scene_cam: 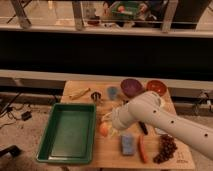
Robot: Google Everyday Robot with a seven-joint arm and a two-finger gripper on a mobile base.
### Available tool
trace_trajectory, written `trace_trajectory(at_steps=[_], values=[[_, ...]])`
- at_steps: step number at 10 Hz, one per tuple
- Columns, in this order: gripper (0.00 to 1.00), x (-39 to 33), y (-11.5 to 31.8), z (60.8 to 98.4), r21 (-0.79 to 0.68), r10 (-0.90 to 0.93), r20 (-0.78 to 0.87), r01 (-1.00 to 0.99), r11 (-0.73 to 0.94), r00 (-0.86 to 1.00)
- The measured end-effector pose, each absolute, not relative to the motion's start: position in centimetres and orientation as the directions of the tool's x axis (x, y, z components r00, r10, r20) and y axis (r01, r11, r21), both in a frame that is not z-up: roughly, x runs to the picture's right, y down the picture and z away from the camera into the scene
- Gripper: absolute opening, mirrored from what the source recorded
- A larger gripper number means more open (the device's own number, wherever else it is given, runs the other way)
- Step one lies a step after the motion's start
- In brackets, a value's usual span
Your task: Place apple in purple bowl
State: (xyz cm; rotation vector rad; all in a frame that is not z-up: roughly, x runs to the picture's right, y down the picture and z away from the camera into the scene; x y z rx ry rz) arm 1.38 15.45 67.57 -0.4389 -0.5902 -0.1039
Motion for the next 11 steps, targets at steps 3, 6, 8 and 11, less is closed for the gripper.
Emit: trace_trajectory(at_steps=[3,6,8,11], values=[[0.08,2.6,10.9,70.0,-0.349,0.041,0.542,0.180,0.920,0.839],[0.08,4.6,6.4,72.5,-0.332,0.064,0.516,0.130,0.934,0.854],[0.08,4.8,6.0,72.7,-0.330,0.067,0.514,0.125,0.936,0.855],[0.08,4.8,6.0,72.7,-0.330,0.067,0.514,0.125,0.936,0.855]])
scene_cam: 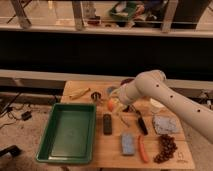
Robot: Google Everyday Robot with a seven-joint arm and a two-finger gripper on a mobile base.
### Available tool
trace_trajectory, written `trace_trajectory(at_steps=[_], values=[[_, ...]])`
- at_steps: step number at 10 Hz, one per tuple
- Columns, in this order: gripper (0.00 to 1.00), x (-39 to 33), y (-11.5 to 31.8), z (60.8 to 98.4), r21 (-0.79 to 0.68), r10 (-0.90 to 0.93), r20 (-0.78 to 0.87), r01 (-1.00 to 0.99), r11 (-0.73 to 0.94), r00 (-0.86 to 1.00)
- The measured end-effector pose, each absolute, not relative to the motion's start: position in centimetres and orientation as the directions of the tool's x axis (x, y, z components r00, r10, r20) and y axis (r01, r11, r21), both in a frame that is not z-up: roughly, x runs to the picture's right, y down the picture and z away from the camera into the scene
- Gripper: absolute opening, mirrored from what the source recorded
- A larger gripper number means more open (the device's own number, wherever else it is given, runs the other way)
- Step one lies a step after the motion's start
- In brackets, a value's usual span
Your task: Place apple in purple bowl
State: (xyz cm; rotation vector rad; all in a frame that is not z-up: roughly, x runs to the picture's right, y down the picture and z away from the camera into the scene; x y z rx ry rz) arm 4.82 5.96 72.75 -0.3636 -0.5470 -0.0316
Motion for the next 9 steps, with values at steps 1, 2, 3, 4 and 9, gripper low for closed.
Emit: trace_trajectory(at_steps=[1,2,3,4,9], values=[[0.08,4.8,6.0,72.8,-0.330,0.067,0.514,0.125,0.936,0.855],[0.08,4.8,6.0,72.8,-0.330,0.067,0.514,0.125,0.936,0.855],[0.08,4.8,5.9,72.8,-0.328,0.066,0.513,0.125,0.936,0.856],[0.08,4.9,5.4,72.8,-0.319,0.060,0.511,0.124,0.940,0.857],[0.08,5.5,0.2,75.1,-0.275,0.053,0.491,0.098,0.956,0.869]])
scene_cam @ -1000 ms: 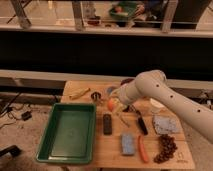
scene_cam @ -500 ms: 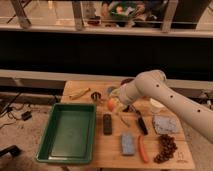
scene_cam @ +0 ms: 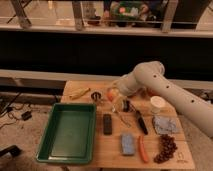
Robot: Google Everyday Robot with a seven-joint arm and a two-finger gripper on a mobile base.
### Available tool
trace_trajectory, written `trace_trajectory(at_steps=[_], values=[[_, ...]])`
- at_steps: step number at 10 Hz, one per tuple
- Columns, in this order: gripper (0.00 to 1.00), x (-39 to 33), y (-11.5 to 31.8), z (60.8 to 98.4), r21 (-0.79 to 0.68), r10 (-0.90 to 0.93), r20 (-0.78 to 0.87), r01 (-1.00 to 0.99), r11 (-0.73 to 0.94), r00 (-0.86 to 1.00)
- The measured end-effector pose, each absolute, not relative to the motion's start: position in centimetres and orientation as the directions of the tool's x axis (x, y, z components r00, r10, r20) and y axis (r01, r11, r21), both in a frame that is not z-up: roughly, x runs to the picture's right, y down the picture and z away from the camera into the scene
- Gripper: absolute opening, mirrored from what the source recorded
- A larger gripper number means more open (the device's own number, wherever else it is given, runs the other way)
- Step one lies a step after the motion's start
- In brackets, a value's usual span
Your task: Place apple in purple bowl
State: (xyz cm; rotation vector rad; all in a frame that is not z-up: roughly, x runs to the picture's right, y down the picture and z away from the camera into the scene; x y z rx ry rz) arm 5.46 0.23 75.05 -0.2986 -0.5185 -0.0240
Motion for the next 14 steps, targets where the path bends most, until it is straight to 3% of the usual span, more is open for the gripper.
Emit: trace_trajectory(at_steps=[5,14], values=[[0.08,9.6,-3.9,78.4,-0.255,0.126,0.438,-0.011,0.967,0.890],[0.08,13.2,-7.0,85.4,-0.260,0.278,0.383,-0.186,0.948,0.881]])
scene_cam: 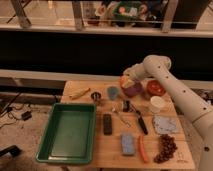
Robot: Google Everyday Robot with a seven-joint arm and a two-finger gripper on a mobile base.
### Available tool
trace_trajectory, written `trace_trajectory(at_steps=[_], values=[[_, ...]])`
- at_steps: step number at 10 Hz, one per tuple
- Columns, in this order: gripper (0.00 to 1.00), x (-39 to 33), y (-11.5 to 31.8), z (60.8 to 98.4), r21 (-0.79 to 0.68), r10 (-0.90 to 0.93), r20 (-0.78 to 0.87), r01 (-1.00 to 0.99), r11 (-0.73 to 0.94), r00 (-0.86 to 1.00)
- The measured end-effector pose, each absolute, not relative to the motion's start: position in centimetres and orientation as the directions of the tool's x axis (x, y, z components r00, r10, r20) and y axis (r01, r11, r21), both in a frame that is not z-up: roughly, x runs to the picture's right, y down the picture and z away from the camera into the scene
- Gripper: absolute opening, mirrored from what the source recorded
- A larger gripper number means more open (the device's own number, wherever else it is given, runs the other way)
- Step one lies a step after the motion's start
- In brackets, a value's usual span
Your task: Place apple in purple bowl
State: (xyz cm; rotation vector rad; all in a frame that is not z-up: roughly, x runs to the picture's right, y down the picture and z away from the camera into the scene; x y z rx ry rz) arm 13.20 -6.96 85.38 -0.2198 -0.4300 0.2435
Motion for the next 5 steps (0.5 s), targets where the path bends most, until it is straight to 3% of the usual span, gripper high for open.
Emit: trace_trajectory(at_steps=[5], values=[[0.08,13.20,-6.95,85.38,-0.261,0.278,0.383,-0.186,0.947,0.881]])
